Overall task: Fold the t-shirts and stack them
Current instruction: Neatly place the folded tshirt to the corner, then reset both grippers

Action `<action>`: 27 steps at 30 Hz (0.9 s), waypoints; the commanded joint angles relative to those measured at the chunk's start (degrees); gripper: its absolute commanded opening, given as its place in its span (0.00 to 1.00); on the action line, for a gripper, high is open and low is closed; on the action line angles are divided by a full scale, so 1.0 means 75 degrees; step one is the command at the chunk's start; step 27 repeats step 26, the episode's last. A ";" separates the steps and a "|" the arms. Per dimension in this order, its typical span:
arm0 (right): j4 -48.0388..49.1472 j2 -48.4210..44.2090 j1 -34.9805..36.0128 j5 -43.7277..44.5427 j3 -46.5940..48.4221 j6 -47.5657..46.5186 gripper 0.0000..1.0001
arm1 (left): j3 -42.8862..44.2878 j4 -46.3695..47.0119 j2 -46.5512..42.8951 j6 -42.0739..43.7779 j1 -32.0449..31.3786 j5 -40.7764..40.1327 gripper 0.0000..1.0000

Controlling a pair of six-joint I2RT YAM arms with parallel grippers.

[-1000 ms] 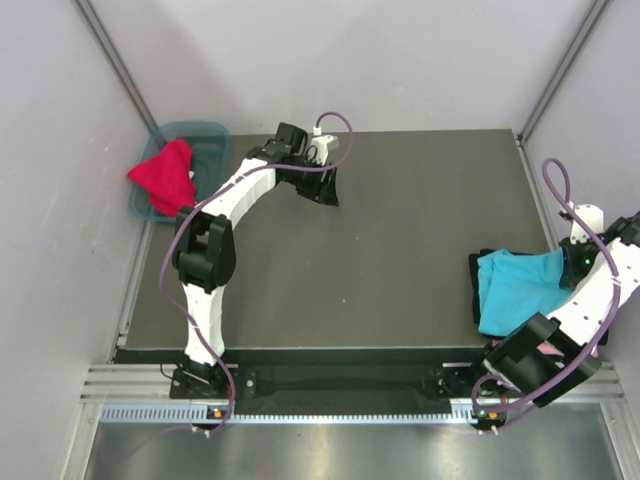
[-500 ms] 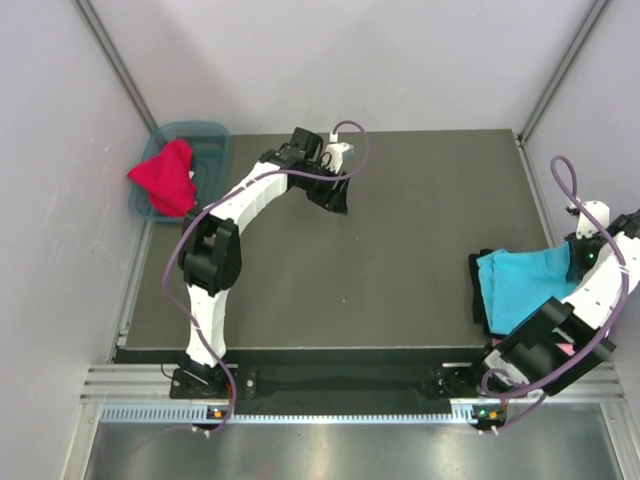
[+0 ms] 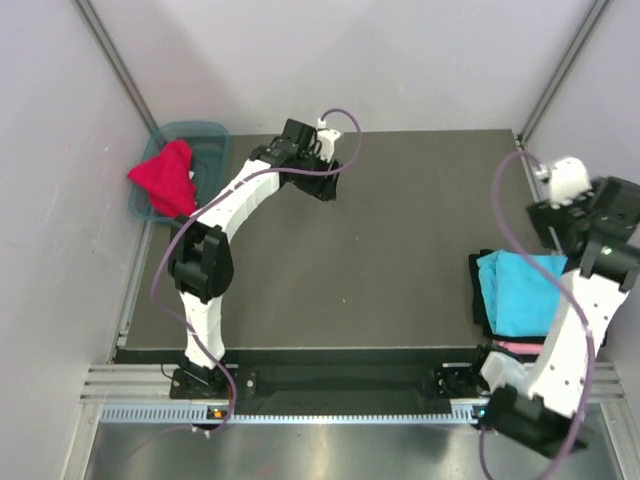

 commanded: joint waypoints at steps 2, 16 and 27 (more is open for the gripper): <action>0.1196 -0.0370 0.2264 0.0582 -0.0538 0.1254 0.80 | 0.0403 0.0536 -0.0541 -0.0668 0.0068 -0.1356 0.66; 0.2956 0.5055 0.5243 -0.0897 0.2664 0.4254 1.00 | 0.1177 0.1544 0.0373 -0.1738 0.0865 -0.1331 0.99; 0.3857 0.7004 0.6767 -0.0003 0.3632 0.4725 1.00 | 0.1190 0.1287 0.0970 0.0091 0.0022 -0.2472 0.99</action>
